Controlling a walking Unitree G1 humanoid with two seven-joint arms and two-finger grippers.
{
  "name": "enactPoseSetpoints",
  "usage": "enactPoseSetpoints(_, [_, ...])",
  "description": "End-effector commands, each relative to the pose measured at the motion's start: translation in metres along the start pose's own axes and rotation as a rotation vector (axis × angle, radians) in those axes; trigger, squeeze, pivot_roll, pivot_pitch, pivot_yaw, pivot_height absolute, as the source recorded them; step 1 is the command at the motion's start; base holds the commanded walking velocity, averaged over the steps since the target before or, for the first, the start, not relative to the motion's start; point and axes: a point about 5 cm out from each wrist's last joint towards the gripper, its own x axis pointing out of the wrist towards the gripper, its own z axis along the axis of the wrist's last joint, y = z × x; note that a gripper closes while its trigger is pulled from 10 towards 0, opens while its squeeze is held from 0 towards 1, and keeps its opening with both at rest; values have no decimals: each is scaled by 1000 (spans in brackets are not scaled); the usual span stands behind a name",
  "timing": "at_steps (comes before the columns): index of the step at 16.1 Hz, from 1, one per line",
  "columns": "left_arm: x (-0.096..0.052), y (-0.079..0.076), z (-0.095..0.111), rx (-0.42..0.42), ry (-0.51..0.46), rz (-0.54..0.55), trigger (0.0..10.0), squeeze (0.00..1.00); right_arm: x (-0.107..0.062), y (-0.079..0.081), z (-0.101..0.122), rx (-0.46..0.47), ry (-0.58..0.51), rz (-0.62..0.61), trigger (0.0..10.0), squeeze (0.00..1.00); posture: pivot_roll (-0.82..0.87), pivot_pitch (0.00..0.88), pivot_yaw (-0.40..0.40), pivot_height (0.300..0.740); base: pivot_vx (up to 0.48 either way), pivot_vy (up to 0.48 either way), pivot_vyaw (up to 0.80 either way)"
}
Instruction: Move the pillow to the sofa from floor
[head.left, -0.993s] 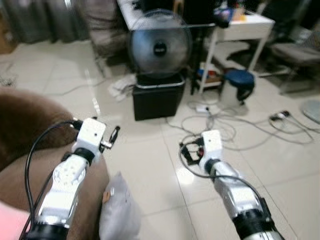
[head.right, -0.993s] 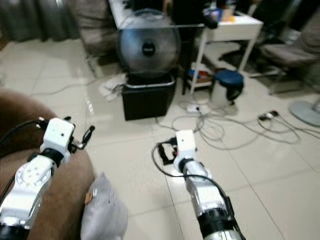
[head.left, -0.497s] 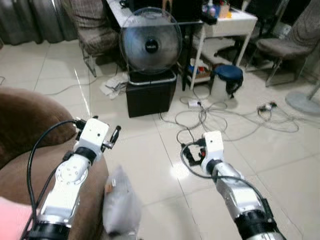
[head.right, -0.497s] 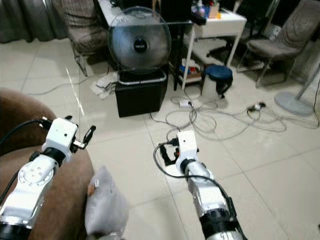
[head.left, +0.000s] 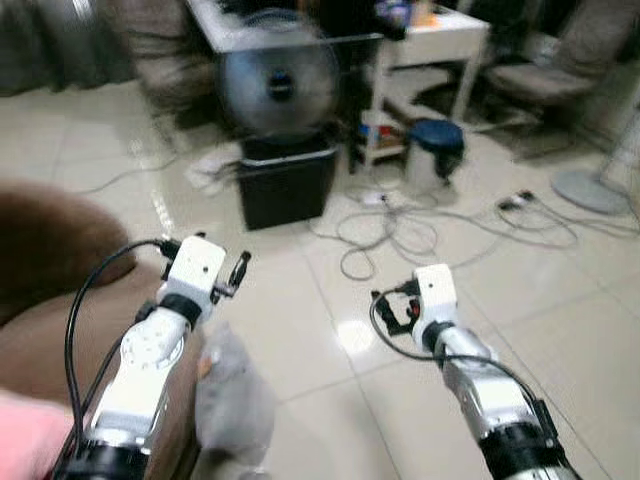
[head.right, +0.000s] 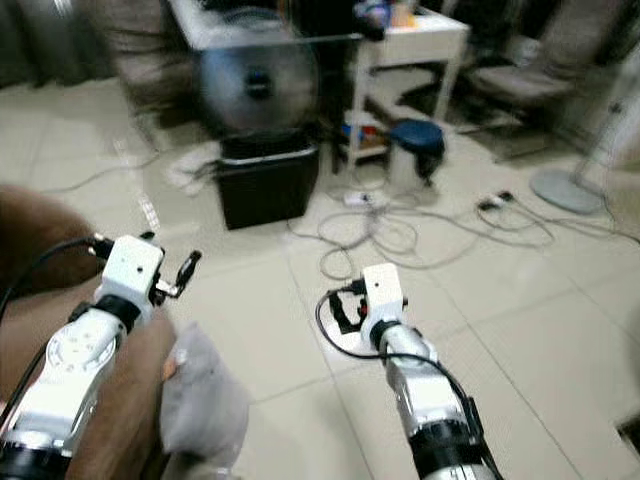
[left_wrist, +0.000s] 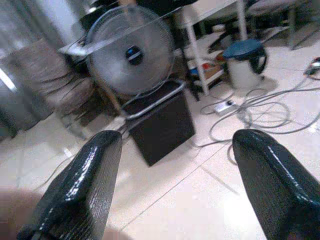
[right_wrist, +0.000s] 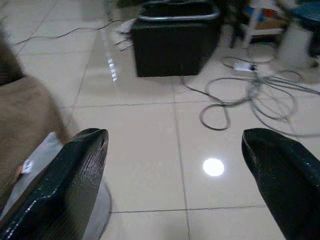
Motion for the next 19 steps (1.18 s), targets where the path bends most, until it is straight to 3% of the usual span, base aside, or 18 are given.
enactPoseSetpoints(1, [-1,3,3,-3,-14,7,10000,0,3,4,9,-13,-26,24,10000,0,142,0,10,740,322,0,800])
enactPoseSetpoints(4, [-2,4,2,-5,-12,9,10000,0,3,5,8,-13,-21,36,10000,0,142,0,10,740,328,0,800])
enactPoseSetpoints(7, [-3,4,2,-8,-11,10,10000,0,3,7,7,-22,-21,60,10000,0,142,0,10,740,329,0,0])
enactPoseSetpoints(19, [4,-1,7,-24,-36,7,10000,0,5,-1,10,-2,-24,14,10000,0,142,0,-17,740,0,0,0])
